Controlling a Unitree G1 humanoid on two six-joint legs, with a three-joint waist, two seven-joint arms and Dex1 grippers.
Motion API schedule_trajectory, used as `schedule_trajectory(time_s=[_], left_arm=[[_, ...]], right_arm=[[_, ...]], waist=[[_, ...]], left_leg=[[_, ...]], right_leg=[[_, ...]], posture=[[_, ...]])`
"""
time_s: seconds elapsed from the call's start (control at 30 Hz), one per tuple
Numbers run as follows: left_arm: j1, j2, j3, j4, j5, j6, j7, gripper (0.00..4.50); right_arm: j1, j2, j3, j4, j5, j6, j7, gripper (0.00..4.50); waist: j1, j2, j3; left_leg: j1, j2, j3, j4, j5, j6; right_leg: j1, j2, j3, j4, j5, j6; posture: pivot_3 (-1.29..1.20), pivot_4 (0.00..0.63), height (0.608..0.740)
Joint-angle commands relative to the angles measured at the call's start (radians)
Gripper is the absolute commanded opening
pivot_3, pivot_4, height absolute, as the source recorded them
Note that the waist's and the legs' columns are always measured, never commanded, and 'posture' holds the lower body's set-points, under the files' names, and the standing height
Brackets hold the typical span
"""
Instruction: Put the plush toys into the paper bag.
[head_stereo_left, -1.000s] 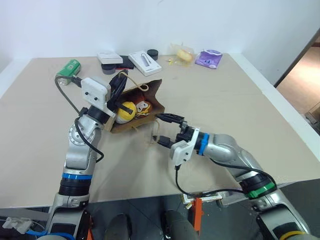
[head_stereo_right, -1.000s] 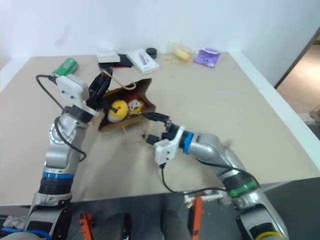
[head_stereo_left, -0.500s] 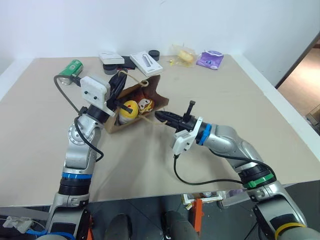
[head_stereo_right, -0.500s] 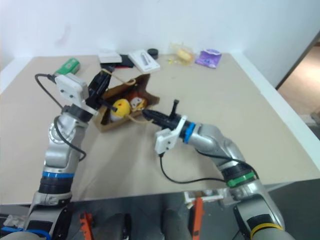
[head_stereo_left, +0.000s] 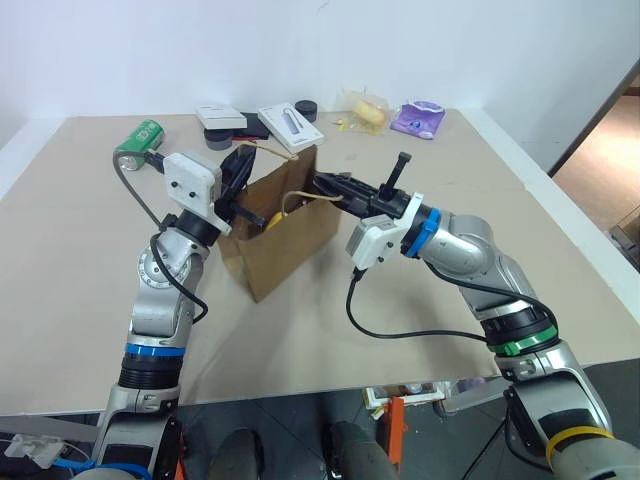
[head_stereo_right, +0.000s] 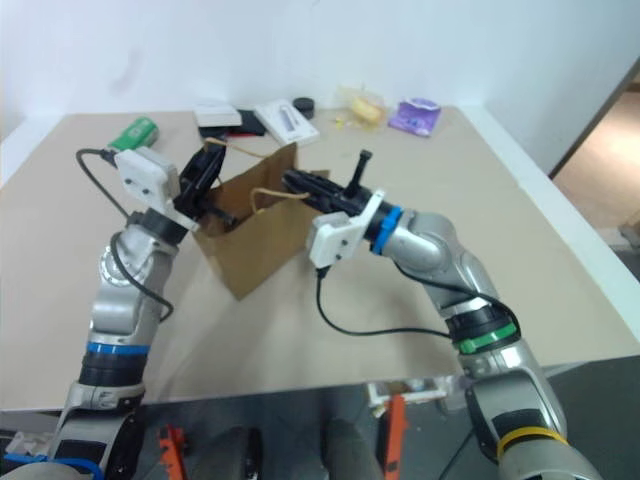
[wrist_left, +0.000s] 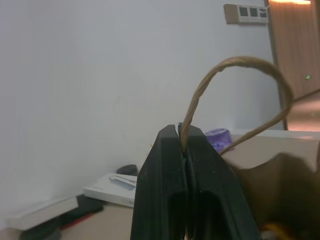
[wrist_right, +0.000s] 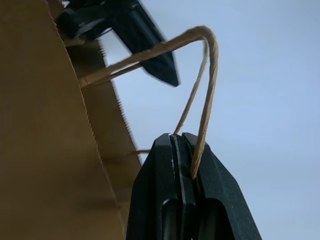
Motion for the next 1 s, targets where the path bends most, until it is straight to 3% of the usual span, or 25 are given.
schedule_trajectory(time_s=[0.03, 0.13, 0.17, 0.2, 0.3, 0.37, 0.53, 0.6, 0.63, 0.77, 0.9, 1.0], left_arm=[[0.016, 0.0, 0.001, -0.083, -0.081, 0.097, -0.027, 0.58], [0.035, 0.014, 0.012, -0.123, -0.167, 0.226, -0.045, 1.72], [0.04, 0.021, 0.027, -0.137, -0.207, 0.276, -0.047, 2.43], [0.044, 0.031, 0.04, -0.147, -0.234, 0.312, -0.051, 2.56], [0.047, 0.068, 0.081, -0.169, -0.305, 0.405, -0.057, 3.92], [0.047, 0.116, 0.136, -0.172, -0.383, 0.493, -0.067, 4.42], [0.048, 0.195, 0.267, -0.158, -0.559, 0.659, -0.056, 4.42], [0.056, 0.226, 0.311, -0.174, -0.672, 0.758, -0.06, 4.5], [0.065, 0.244, 0.325, -0.185, -0.725, 0.805, -0.072, 4.5], [0.13, 0.338, 0.327, -0.226, -0.779, 0.874, -0.166, 4.5], [0.182, 0.417, 0.313, -0.225, -0.708, 0.825, -0.252, 4.5], [0.193, 0.457, 0.296, -0.222, -0.647, 0.784, -0.292, 4.5]], right_arm=[[-0.007, -0.009, -0.022, -0.065, 0.058, 0.04, 0.043, 1.06], [-0.005, -0.012, -0.035, -0.083, 0.098, 0.073, 0.074, 2.34], [-0.005, -0.014, -0.041, -0.091, 0.115, 0.084, 0.083, 3.08], [-0.007, -0.016, -0.047, -0.098, 0.128, 0.092, 0.089, 3.22], [-0.002, -0.011, -0.074, -0.128, 0.199, 0.146, 0.11, 4.49], [0.031, 0.018, -0.112, -0.174, 0.349, 0.308, 0.144, 4.5], [0.113, 0.061, -0.142, -0.274, 0.604, 0.672, 0.217, 4.5], [0.133, 0.083, -0.143, -0.307, 0.672, 0.797, 0.217, 3.9], [0.142, 0.096, -0.14, -0.32, 0.705, 0.878, 0.207, 3.81], [0.147, 0.172, -0.116, -0.35, 0.795, 1.051, 0.191, 2.09], [0.121, 0.222, -0.074, -0.344, 0.798, 1.132, 0.188, 0.14], [0.092, 0.252, -0.03, -0.291, 0.771, 1.142, 0.204, 0.14]], waist=[[-0.001, 0.0, 0.0], [-0.001, 0.0, 0.0], [-0.001, 0.0, 0.0], [-0.001, 0.0, 0.0], [-0.002, 0.0, 0.0], [-0.002, 0.0, 0.0], [-0.002, 0.0, 0.0], [-0.002, 0.0, 0.0], [-0.002, 0.0, 0.0], [-0.005, 0.0, 0.0], [-0.003, 0.0, 0.0], [-0.002, 0.0, 0.0]], left_leg=[[0.0, 0.0, 0.0, 0.0, 0.0, 0.0], [0.0, 0.001, 0.0, 0.0, 0.0, 0.0], [0.0, 0.001, -0.001, 0.0, 0.0, 0.0], [0.0, 0.001, -0.001, 0.0, 0.0, 0.0], [0.0, 0.001, -0.001, 0.0, 0.0, 0.0], [0.0, 0.001, -0.001, 0.0, 0.0, 0.0], [0.001, 0.002, -0.002, -0.001, 0.0, 0.0], [0.001, 0.003, -0.001, -0.001, 0.0, 0.0], [0.001, 0.003, -0.001, -0.001, 0.0, 0.0], [0.001, 0.003, -0.001, -0.001, 0.0, 0.0], [0.001, 0.003, -0.002, -0.002, 0.0, 0.0], [0.0, 0.003, -0.002, -0.002, 0.0, 0.0]], right_leg=[[0.0, 0.0, 0.0, 0.0, 0.0, 0.0], [0.0, 0.0, 0.0, 0.0, 0.0, 0.0], [0.0, 0.001, 0.0, 0.0, 0.0, 0.0], [0.0, 0.001, -0.001, 0.0, 0.0, 0.0], [0.0, 0.001, -0.001, 0.0, 0.0, -0.001], [0.0, 0.001, -0.001, 0.0, 0.0, -0.001], [0.0, 0.001, -0.002, 0.001, 0.0, -0.001], [0.0, 0.001, -0.002, 0.001, -0.001, -0.002], [0.0, 0.001, -0.002, 0.001, -0.001, -0.002], [-0.001, 0.001, -0.003, 0.001, -0.001, -0.003], [-0.001, 0.002, -0.004, 0.002, -0.003, -0.006], [-0.002, 0.001, -0.004, 0.001, -0.003, -0.006]], posture=[[0.0, 0.15, 0.74], [0.0, 0.15, 0.74], [0.0, 0.15, 0.74], [0.0, 0.15, 0.74], [0.0, 0.15, 0.74], [0.0, 0.15, 0.74], [0.0, 0.15, 0.74], [0.0, 0.15, 0.74], [0.0, 0.15, 0.74], [0.0, 0.15, 0.74], [0.0, 0.15, 0.74], [0.0, 0.15, 0.74]])
